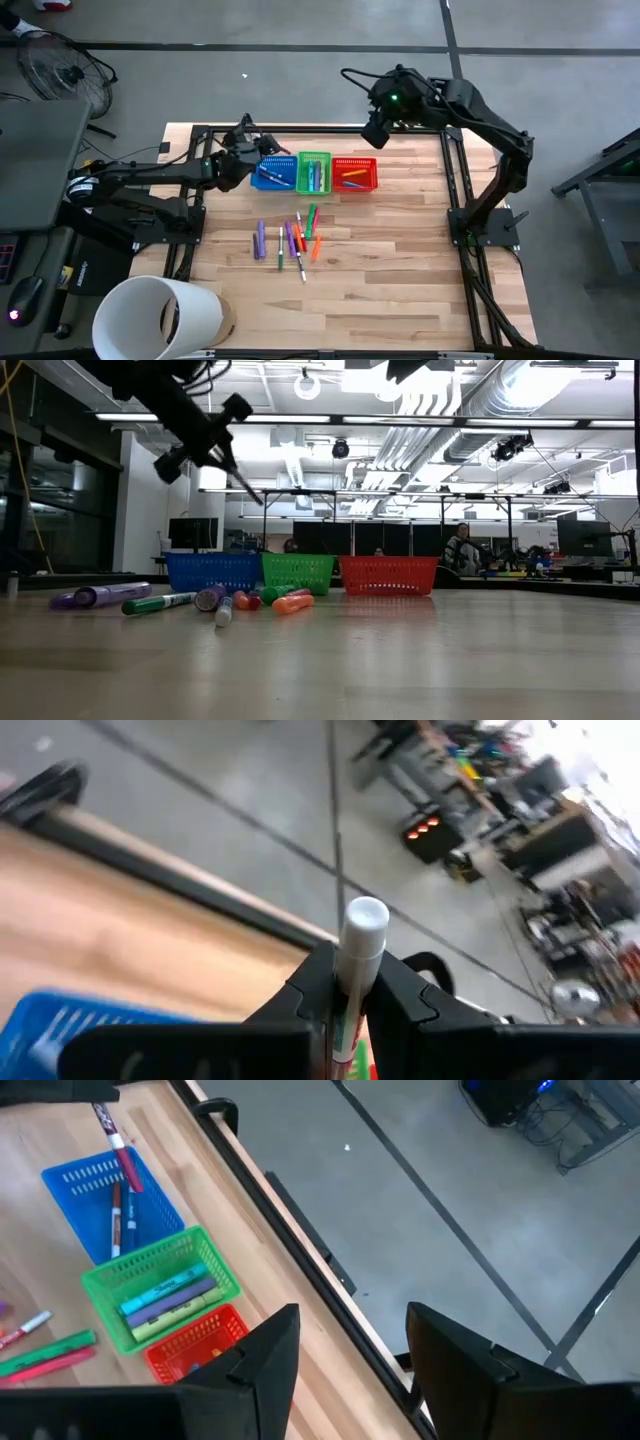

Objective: Pick & Place Markers
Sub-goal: Put the purple marker into the blue bin

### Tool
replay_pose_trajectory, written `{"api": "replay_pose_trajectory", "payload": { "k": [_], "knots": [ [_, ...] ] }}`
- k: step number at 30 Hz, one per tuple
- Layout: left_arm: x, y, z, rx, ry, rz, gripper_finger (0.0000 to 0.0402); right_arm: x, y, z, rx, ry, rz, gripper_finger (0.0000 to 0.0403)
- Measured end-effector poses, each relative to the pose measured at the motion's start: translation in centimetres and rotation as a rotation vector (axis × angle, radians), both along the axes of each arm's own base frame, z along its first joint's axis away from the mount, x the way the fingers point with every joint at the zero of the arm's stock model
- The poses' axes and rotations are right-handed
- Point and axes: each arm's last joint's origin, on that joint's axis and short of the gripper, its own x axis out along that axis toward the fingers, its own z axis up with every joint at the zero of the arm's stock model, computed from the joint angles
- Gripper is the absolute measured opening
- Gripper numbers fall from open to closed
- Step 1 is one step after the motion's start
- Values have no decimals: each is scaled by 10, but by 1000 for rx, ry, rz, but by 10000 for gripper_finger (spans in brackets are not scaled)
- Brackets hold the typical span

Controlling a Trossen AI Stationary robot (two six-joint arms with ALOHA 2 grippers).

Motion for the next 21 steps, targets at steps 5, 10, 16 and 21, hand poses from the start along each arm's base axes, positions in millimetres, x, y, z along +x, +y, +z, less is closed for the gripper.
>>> {"api": "replay_pose_trajectory", "payload": {
  "k": [5,10,16,21],
  "knots": [
    [1,0,-13,-101,-69,82,28,0,0,0,-1,5,3,174],
    [5,1,-36,-229,-90,160,28,0,0,0,-2,7,4,172],
    [13,2,-55,-378,-212,250,28,0,0,0,-2,7,4,172],
    [16,2,-64,-448,-248,276,28,0,0,0,-1,7,4,170]
  ]
}}
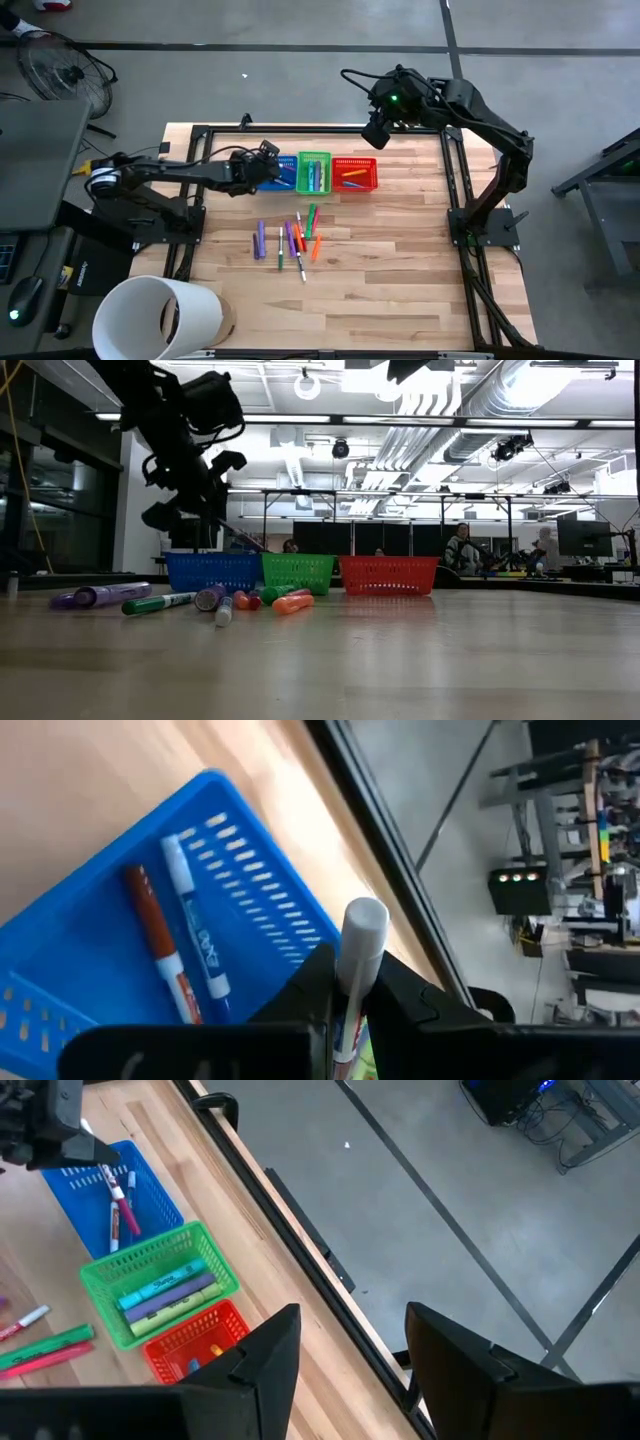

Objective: Pick & Place Markers
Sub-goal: Put the purple marker into the blue bin, then put the right orange pen into the red bin

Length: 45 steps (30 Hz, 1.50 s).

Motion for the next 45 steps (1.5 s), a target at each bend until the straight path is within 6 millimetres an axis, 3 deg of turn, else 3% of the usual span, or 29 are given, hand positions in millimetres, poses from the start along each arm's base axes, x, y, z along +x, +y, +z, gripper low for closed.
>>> {"api": "replay_pose_trajectory", "payload": {
  "k": [9,19,28,36,45],
  "knots": [
    [-3,-1,-6,-50,43,4,30,0,0,0,4,-3,-1,170],
    [-3,-2,-7,-75,47,-20,149,0,0,0,5,-5,-3,169],
    [-3,-2,-5,-52,77,-49,171,0,0,0,6,-5,-3,170],
    [-5,-1,20,141,119,-146,172,1,2,-1,62,-20,50,169],
    [-9,-2,60,437,247,-368,172,3,9,-3,223,-41,230,169]
  ]
}}
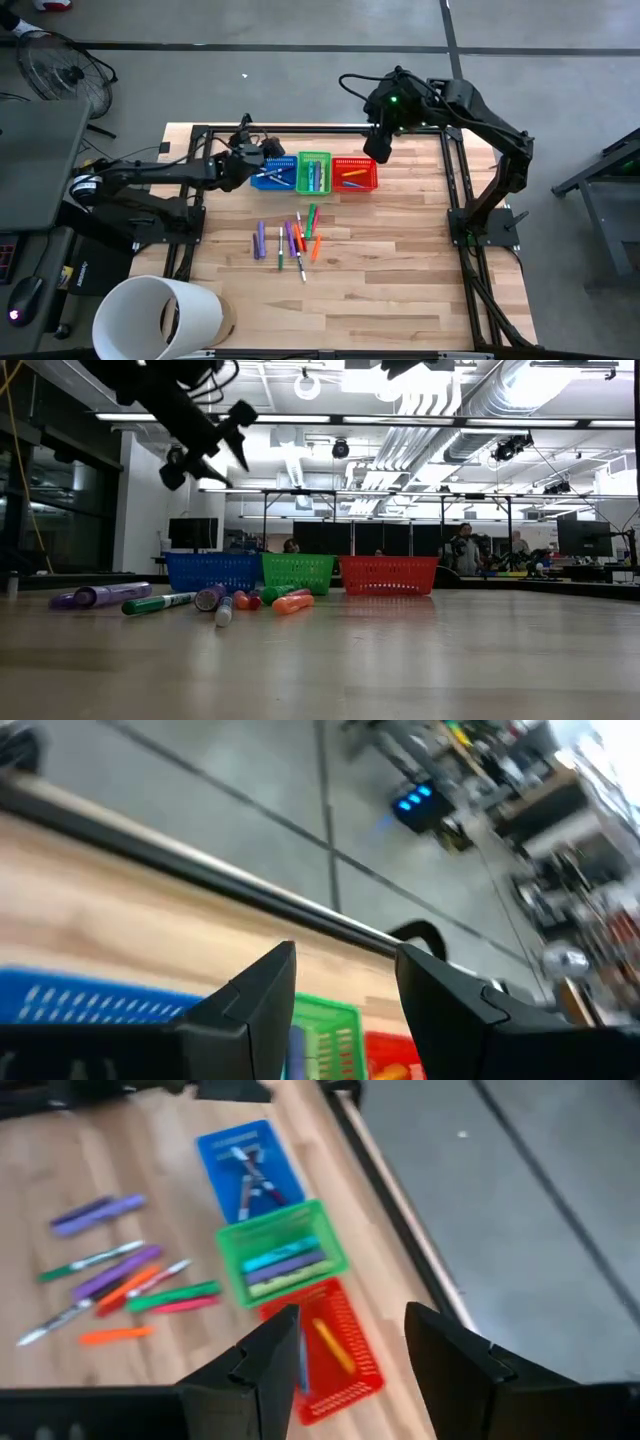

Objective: Pick & Place Markers
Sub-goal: Put the right orange pen into the red bin

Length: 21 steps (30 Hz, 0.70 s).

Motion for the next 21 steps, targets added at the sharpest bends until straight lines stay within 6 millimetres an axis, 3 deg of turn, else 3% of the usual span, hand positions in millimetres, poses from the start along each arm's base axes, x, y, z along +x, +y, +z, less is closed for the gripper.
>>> {"api": "replay_pose_trajectory", "payload": {
  "k": [13,21],
  "knots": [
    [-3,-9,58,475,-39,-430,172,22,8,-15,68,24,-6,170],
    [-22,-23,83,658,-128,-694,172,28,21,-17,33,25,-59,169]
  ]
}}
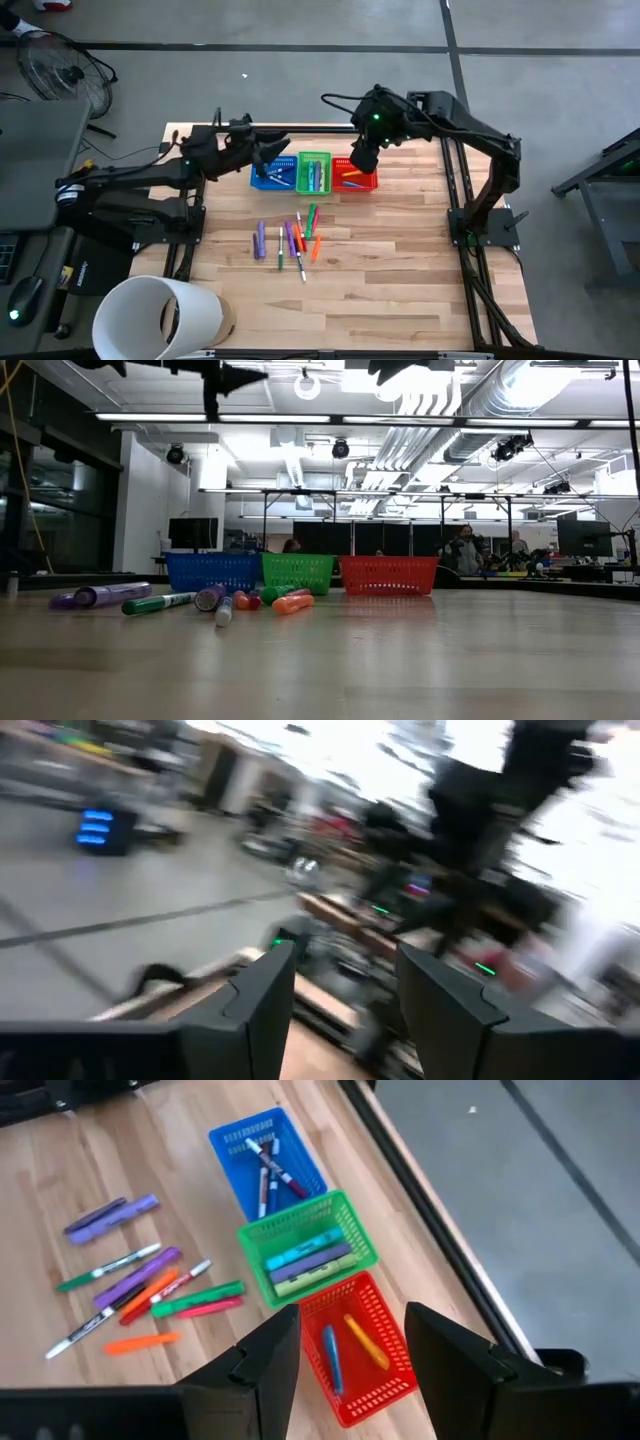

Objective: Pick & Place Markers
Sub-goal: Put the right orange pen into the red bin

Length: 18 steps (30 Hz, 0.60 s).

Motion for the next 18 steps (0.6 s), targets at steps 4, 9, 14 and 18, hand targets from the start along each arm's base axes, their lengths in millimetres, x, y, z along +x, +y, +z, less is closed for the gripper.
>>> {"api": "replay_pose_trajectory", "payload": {
  "k": [4,9,14,18],
  "knots": [
    [-13,-10,12,78,-46,-204,172,2,7,0,-10,-8,-33,169],
    [-32,-20,25,148,-106,-384,172,8,16,0,76,-83,-122,169],
    [-57,-29,38,190,-188,-462,172,22,32,-7,139,-126,-182,170],
    [-74,-34,45,221,-225,-478,172,41,45,-20,163,-123,-210,169]
  ]
}}
